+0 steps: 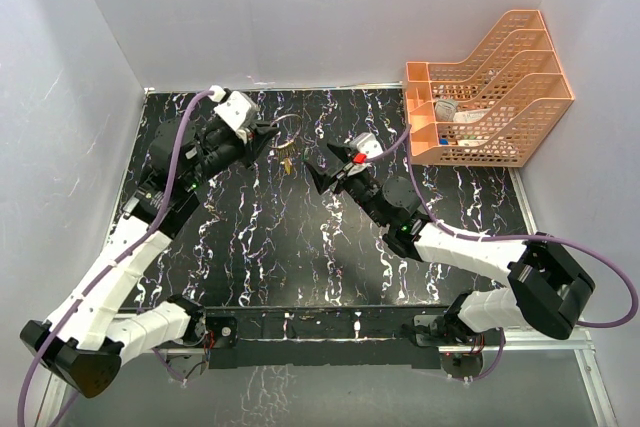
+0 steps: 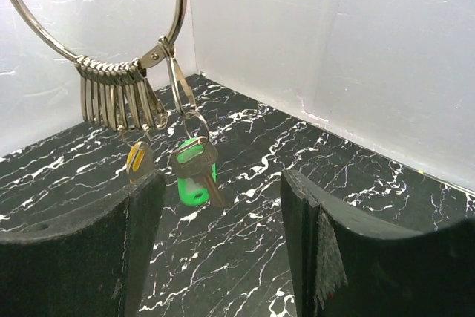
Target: Remove the keys from the keyring
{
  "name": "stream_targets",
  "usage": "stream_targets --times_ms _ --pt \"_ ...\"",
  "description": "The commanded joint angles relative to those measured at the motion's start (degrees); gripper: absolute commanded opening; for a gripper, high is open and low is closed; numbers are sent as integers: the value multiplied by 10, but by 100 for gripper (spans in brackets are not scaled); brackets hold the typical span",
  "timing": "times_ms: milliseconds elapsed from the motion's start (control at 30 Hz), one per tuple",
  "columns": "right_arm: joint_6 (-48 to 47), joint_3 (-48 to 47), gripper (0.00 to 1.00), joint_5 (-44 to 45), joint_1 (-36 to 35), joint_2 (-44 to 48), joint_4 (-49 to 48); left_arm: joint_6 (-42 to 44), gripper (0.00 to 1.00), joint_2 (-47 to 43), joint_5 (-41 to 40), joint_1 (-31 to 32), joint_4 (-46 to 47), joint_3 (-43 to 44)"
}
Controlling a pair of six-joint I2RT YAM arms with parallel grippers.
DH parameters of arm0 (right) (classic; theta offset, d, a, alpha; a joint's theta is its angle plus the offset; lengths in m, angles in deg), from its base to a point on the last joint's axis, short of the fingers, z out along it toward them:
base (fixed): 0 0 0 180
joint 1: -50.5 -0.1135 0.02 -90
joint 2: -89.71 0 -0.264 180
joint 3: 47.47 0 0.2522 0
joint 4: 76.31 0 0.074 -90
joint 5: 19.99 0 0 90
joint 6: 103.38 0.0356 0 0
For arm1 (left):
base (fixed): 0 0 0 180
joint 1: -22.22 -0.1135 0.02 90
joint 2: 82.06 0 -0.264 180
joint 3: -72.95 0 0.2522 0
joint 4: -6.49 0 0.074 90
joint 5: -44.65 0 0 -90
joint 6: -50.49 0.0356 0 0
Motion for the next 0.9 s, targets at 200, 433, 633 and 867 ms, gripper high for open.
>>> stream_targets --times_ms 200,433,633,867 --pt "22 -36 90 -16 3 -3 -60 -22 0 -48 37 3 41 11" --pt "31 -50 86 -17 3 -24 -65 -31 0 -49 39 3 46 4" --pt "24 -61 70 -7 3 -25 -60 -31 0 -51 34 2 47 -2" --pt "17 -63 62 -10 3 -15 -50 -33 0 -52 31 3 57 -9"
